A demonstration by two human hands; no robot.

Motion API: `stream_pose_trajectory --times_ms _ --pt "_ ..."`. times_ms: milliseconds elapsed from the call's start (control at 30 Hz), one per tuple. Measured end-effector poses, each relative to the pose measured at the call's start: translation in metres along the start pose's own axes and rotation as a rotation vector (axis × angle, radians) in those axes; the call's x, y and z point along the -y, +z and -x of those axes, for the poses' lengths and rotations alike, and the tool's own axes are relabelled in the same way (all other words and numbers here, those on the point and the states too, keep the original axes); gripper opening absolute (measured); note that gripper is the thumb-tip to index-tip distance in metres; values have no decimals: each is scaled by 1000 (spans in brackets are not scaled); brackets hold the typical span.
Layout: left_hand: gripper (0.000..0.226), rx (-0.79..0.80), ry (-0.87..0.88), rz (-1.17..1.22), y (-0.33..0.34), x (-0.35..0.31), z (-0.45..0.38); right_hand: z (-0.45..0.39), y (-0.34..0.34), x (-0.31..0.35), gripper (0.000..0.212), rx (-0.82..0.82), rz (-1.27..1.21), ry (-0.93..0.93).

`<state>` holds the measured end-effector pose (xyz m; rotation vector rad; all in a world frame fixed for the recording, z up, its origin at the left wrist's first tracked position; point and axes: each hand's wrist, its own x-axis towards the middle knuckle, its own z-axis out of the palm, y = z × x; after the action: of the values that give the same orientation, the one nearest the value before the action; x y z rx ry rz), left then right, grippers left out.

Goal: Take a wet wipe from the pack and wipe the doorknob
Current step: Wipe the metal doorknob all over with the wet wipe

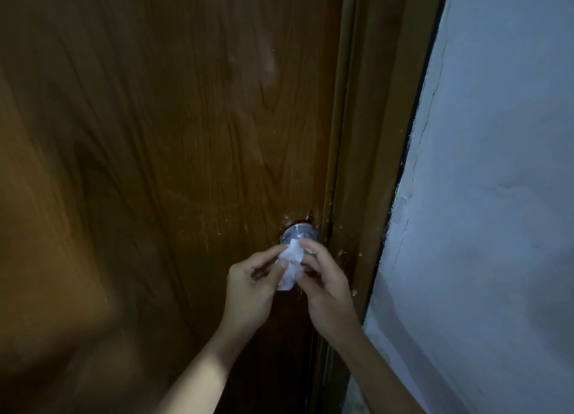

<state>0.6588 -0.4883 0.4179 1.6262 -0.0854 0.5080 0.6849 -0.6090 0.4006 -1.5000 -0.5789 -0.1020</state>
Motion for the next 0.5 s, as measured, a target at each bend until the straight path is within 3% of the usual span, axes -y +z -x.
stream_pose_trajectory --times_ms 133,167,233,367,500 --pt "22 -129 61 -73 -8 0 -15 -4 -5 -6 38 -287 217 -134" --pt "19 -167 135 -181 -9 0 -21 -7 -6 -8 40 -337 310 -144" --pt "14 -165 362 -491 -9 1 -34 -11 -7 -15 42 -285 493 -101" --pt "28 146 760 -1049 -4 1 -62 -12 -7 -31 59 -168 541 -47" --pt "59 424 896 -1509 -6 2 -77 -13 -10 -33 61 -174 527 -47"
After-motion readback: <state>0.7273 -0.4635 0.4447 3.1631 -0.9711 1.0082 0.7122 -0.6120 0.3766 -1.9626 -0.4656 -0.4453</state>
